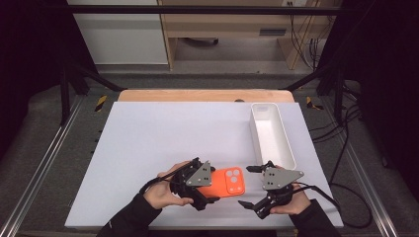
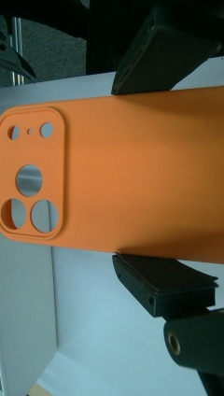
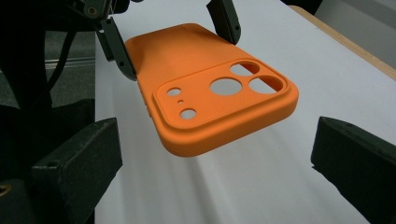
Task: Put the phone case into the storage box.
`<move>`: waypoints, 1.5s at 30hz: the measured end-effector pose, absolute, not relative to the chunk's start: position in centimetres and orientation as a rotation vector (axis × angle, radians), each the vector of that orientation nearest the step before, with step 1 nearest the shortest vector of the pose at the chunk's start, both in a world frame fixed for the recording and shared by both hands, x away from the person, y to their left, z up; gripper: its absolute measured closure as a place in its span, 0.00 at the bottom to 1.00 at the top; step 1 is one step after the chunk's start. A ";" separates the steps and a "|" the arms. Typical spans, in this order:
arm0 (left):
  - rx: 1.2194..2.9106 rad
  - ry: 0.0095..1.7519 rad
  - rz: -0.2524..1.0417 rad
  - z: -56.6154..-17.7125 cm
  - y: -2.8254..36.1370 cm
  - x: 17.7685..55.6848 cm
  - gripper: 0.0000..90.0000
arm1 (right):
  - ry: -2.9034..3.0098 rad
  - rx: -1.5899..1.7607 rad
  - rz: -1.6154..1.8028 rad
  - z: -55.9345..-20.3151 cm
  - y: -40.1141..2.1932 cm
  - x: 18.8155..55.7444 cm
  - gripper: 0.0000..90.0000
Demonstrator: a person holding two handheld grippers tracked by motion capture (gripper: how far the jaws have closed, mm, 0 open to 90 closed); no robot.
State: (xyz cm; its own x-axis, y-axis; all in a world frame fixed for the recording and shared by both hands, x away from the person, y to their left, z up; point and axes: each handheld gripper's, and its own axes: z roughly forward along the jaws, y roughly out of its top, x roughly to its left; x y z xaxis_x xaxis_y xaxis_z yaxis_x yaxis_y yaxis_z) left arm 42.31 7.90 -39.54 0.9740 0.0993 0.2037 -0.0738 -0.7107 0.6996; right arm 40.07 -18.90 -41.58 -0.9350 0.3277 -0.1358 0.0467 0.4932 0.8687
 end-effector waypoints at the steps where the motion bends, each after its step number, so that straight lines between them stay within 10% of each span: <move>1: 2.338 0.018 0.285 -39.6 7.9 42.3 0.17 | 2.458 0.315 1.418 -41.6 -18.9 40.1 0.02; 45: 2.318 -0.149 0.273 -40.1 6.8 41.4 0.17 | 2.473 0.118 1.457 -42.8 -17.5 40.0 0.09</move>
